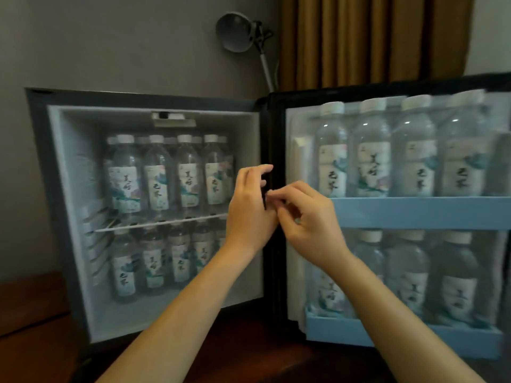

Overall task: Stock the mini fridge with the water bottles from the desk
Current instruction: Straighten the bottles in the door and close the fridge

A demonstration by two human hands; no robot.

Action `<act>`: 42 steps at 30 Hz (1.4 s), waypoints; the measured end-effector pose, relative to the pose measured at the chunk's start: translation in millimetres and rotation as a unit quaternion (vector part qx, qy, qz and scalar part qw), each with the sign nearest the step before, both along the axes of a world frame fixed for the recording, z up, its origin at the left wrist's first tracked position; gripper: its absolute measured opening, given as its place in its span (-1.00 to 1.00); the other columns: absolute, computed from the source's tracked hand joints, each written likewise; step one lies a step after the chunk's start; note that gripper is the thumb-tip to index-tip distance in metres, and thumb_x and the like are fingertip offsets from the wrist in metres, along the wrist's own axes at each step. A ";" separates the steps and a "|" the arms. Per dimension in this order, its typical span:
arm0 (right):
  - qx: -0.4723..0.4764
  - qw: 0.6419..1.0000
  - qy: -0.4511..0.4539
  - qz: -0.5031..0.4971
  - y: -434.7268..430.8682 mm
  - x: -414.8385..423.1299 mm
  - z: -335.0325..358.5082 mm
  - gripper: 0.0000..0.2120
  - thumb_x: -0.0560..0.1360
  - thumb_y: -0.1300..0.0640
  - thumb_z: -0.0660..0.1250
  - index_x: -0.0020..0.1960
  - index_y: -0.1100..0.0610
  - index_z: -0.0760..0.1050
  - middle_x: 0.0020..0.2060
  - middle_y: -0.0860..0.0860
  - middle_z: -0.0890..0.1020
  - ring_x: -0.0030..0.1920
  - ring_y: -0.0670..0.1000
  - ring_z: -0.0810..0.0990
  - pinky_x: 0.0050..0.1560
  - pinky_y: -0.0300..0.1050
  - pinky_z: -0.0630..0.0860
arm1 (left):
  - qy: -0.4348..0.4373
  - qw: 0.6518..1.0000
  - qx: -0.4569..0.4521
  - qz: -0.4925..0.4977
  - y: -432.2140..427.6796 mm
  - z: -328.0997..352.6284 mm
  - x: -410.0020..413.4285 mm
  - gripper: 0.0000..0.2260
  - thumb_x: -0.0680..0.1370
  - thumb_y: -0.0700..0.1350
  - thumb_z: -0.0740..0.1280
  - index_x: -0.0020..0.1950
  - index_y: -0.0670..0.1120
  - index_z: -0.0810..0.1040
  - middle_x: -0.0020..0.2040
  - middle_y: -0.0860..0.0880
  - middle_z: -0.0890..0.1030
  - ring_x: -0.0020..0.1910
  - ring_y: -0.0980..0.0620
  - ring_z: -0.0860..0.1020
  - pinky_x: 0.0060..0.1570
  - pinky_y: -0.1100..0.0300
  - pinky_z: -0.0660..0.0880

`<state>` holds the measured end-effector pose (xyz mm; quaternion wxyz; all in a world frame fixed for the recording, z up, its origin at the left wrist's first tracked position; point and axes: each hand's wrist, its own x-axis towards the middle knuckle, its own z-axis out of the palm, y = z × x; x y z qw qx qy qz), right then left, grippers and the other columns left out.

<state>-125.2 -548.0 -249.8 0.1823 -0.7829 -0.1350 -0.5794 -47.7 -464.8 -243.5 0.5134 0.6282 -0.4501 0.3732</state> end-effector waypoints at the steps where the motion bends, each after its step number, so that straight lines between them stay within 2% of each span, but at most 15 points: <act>1: 0.008 1.000 -0.010 -0.013 -5.2 -11.5 0.9 -0.82 0.46 0.24 0.24 -0.02 0.22 0.59 -0.19 0.06 0.60 -0.26 -0.10 0.52 -0.19 -0.28 0.48 | -0.015 1.000 -0.005 -0.015 -8.7 1.5 -8.8 -0.65 0.43 -0.24 0.24 0.22 -0.17 0.45 0.16 -0.11 0.44 0.00 0.07 0.49 -0.09 0.17 0.49; 4: 0.044 0.993 -0.089 -0.059 -33.9 -48.3 6.8 -0.80 0.48 0.21 0.23 -0.01 0.24 0.59 -0.21 0.01 0.60 -0.30 -0.02 0.60 -0.24 -0.17 0.55 | -0.065 0.997 -0.021 -0.040 -30.6 7.7 -30.8 -0.70 0.48 -0.27 0.24 0.21 -0.19 0.46 0.11 -0.08 0.44 -0.02 0.15 0.45 -0.09 0.25 0.49; 9: 0.166 0.930 -0.241 -0.223 -116.0 -110.3 10.1 -0.83 0.52 0.25 0.22 -0.01 0.29 0.56 -0.19 0.15 0.61 -0.24 -0.02 0.51 -0.21 -0.49 0.39 | -0.098 0.992 -0.031 -0.070 -62.5 18.0 -60.0 -0.72 0.48 -0.25 0.22 0.18 -0.18 0.48 0.04 0.00 0.44 -0.08 0.21 0.43 -0.09 0.31 0.48; 11: 0.222 0.900 -0.255 -0.275 -150.4 -128.4 6.2 -0.80 0.53 0.23 0.20 0.05 0.28 0.54 -0.09 0.22 0.59 -0.13 0.06 0.50 -0.08 -0.42 0.40 | -0.107 0.991 -0.029 -0.080 -75.9 19.4 -70.8 -0.73 0.48 -0.25 0.21 0.17 -0.18 0.48 0.04 -0.06 0.48 -0.10 0.17 0.45 -0.14 0.29 0.49; 13: 0.281 0.887 -0.214 -0.298 -180.4 -137.3 0.3 -0.74 0.54 0.19 0.17 0.17 0.23 0.49 0.06 0.20 0.54 0.07 0.15 0.49 0.13 -0.07 0.46 | -0.114 0.989 -0.028 -0.089 -89.0 19.8 -82.2 -0.75 0.47 -0.26 0.23 0.13 -0.19 0.49 0.01 -0.08 0.50 -0.14 0.12 0.48 -0.20 0.23 0.52; 15: 0.347 0.878 -0.148 -0.294 -202.8 -139.5 -5.2 -0.68 0.58 0.14 0.16 0.30 0.20 0.40 0.19 0.18 0.48 0.22 0.16 0.42 0.27 0.09 0.38 | -0.123 0.987 -0.028 -0.102 -100.6 19.7 -92.9 -0.77 0.46 -0.28 0.24 0.11 -0.21 0.50 -0.03 -0.06 0.50 -0.20 0.09 0.48 -0.24 0.23 0.53; 18: 0.417 0.881 -0.070 -0.210 -221.0 -138.4 -9.0 -0.54 0.60 -0.03 0.11 0.42 0.16 0.25 0.32 0.16 0.40 0.32 0.14 0.37 0.37 0.05 0.29 | -0.137 0.984 -0.034 -0.109 -113.3 21.4 -103.9 -0.77 0.46 -0.29 0.23 0.09 -0.20 0.52 -0.06 0.03 0.45 -0.23 0.19 0.42 -0.24 0.32 0.48; 22: 0.452 0.884 -0.003 -0.116 -229.7 -141.1 -6.0 -0.48 0.63 -0.07 0.03 0.51 0.13 0.09 0.43 0.10 0.30 0.39 0.07 0.30 0.35 -0.10 0.22 | -0.152 0.982 -0.028 -0.105 -120.0 25.8 -107.6 -0.77 0.47 -0.24 0.20 0.09 -0.19 0.53 -0.06 0.07 0.43 -0.22 0.20 0.42 -0.21 0.41 0.46; 25: 0.442 0.890 0.029 -0.106 -232.0 -144.2 -5.5 -0.39 0.59 -0.20 0.03 0.52 0.09 0.04 0.45 0.06 0.27 0.41 0.05 0.28 0.38 -0.08 0.20 | -0.135 0.985 -0.025 -0.104 -119.6 28.9 -108.3 -0.77 0.48 -0.26 0.21 0.09 -0.18 0.53 -0.06 0.08 0.44 -0.24 0.21 0.42 -0.27 0.41 0.46; 29: 0.433 0.892 0.032 -0.123 -220.5 -146.8 -4.0 -0.14 0.36 -0.39 0.03 0.50 0.09 0.07 0.41 0.10 0.33 0.37 0.10 0.34 0.41 0.07 0.25 | -0.124 0.985 -0.027 -0.116 -120.8 31.5 -114.9 -0.78 0.47 -0.30 0.23 0.08 -0.19 0.53 -0.07 0.06 0.45 -0.23 0.28 0.44 -0.24 0.51 0.41; 32: 0.428 0.896 0.012 -0.115 -210.0 -153.7 -6.5 -0.21 0.40 -0.37 0.06 0.46 0.10 0.14 0.32 0.10 0.39 0.29 0.10 0.40 0.33 0.04 0.34 | -0.133 0.983 -0.020 -0.125 -123.2 33.6 -122.4 -0.78 0.47 -0.30 0.23 0.09 -0.18 0.54 -0.06 0.06 0.46 -0.23 0.22 0.45 -0.22 0.51 0.41; 34: 0.409 0.905 -0.010 -0.114 -204.3 -162.8 -8.9 -0.42 0.53 -0.27 0.09 0.37 0.12 0.22 0.18 0.06 0.44 0.17 0.04 0.44 0.16 -0.11 0.39 | -0.147 0.981 -0.019 -0.125 -123.2 36.8 -127.9 -0.78 0.47 -0.28 0.23 0.08 -0.18 0.54 -0.06 0.04 0.49 -0.23 0.19 0.44 -0.25 0.49 0.42; 36: 0.381 0.917 -0.032 -0.119 -199.8 -175.4 -8.1 -0.68 0.58 -0.14 0.05 0.15 0.08 0.32 -0.06 -0.02 0.45 -0.03 -0.03 0.44 -0.09 -0.23 0.38 | -0.167 0.978 -0.020 -0.125 -121.3 41.5 -133.4 -0.80 0.47 -0.30 0.24 0.06 -0.19 0.54 -0.07 0.04 0.47 -0.26 0.20 0.43 -0.26 0.48 0.43; 38: 0.365 0.921 -0.052 -0.125 -197.2 -188.0 -1.5 -0.76 0.61 -0.09 0.02 -0.02 0.06 0.33 -0.19 -0.03 0.43 -0.16 -0.05 0.42 -0.19 -0.27 0.37 | -0.173 0.977 -0.022 -0.123 -117.1 48.0 -137.6 -0.81 0.47 -0.30 0.25 0.06 -0.19 0.54 -0.06 0.05 0.45 -0.28 0.19 0.43 -0.27 0.43 0.45; 42: 0.404 0.910 -0.087 -0.041 -208.3 -207.3 20.0 -0.68 0.63 -0.09 -0.03 0.22 0.10 0.29 0.14 0.07 0.47 -0.07 -0.04 0.51 0.21 -0.05 0.42 | -0.171 0.977 -0.032 -0.127 -104.0 61.7 -142.2 -0.80 0.48 -0.28 0.23 0.06 -0.18 0.53 -0.03 0.05 0.46 -0.23 0.20 0.45 -0.22 0.41 0.47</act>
